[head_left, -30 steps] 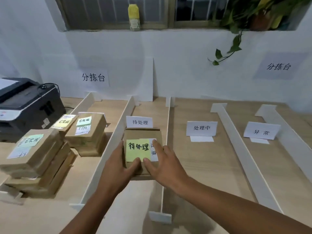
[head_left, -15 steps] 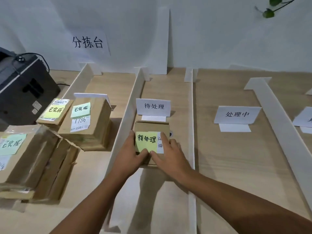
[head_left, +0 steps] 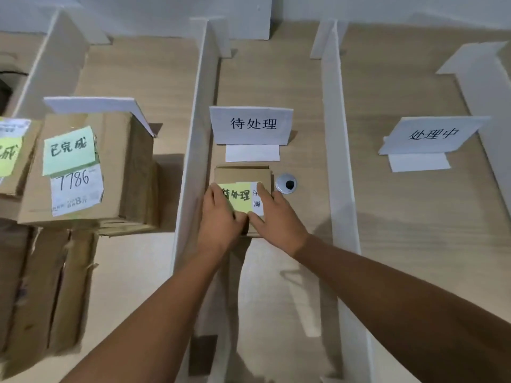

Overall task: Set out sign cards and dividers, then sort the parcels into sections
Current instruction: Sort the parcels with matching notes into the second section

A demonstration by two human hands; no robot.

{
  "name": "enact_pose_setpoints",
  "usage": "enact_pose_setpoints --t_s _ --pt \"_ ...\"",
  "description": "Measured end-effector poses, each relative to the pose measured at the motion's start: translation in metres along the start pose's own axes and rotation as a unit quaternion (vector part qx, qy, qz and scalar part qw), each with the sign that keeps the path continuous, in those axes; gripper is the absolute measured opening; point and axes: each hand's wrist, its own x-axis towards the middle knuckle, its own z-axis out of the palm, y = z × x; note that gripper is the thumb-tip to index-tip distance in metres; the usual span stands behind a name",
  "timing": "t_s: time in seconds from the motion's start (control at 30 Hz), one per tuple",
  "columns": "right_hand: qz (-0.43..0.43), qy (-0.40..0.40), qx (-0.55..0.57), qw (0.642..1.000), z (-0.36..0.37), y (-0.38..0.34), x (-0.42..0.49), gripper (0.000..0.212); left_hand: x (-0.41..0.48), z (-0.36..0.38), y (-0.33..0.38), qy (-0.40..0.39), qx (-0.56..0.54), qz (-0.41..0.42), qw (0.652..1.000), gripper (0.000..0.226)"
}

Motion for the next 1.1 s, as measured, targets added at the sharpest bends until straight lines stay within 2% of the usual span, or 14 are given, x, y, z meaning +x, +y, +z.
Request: enact_pose_setpoints --t_s 0.13,0.27,0.37,0.43,0.57,0.77,0.87,0.97,1.1 --pt "0.021 0.001 0.075 0.997 -0.035 -0.001 -0.016 0.070 -0.018 -0.008 0.016 0.021 0.021 0.020 0.999 0.079" --pt "0.036 0.083 0.191 0.977 -0.110 -0.003 -0.060 0.059 -0.046 -0.020 0.058 0.027 0.025 0.091 0.995 0.065" --pt "-0.005 0.136 0.178 0.975 -0.175 0.015 -0.129 0.061 -0.080 -0.012 0.107 0.014 0.018 0.161 0.987 0.063" --pt "-0.025 0.169 0.106 0.980 -0.213 0.044 -0.194 0.065 -0.114 0.007 0.152 0.005 0.008 0.207 0.978 0.064" --pt "0.017 0.254 -0.019 0.967 -0.279 0.128 -0.351 0.072 -0.210 0.072 0.260 -0.031 -0.027 0.319 0.947 0.073" --pt "0.149 0.393 -0.091 0.903 -0.339 0.268 -0.628 0.075 -0.413 0.211 0.403 -0.118 -0.018 0.457 0.882 0.077" --pt "0.213 0.425 -0.100 0.874 -0.346 0.321 -0.749 0.075 -0.509 0.279 0.452 -0.148 0.010 0.516 0.843 0.081" --pt "0.257 0.446 -0.099 0.851 -0.351 0.360 -0.837 0.075 -0.586 0.334 0.487 -0.179 0.015 0.549 0.816 0.082" --pt "0.277 0.475 -0.079 0.832 -0.367 0.411 -0.904 0.074 -0.648 0.395 0.533 -0.186 0.016 0.575 0.796 0.083"
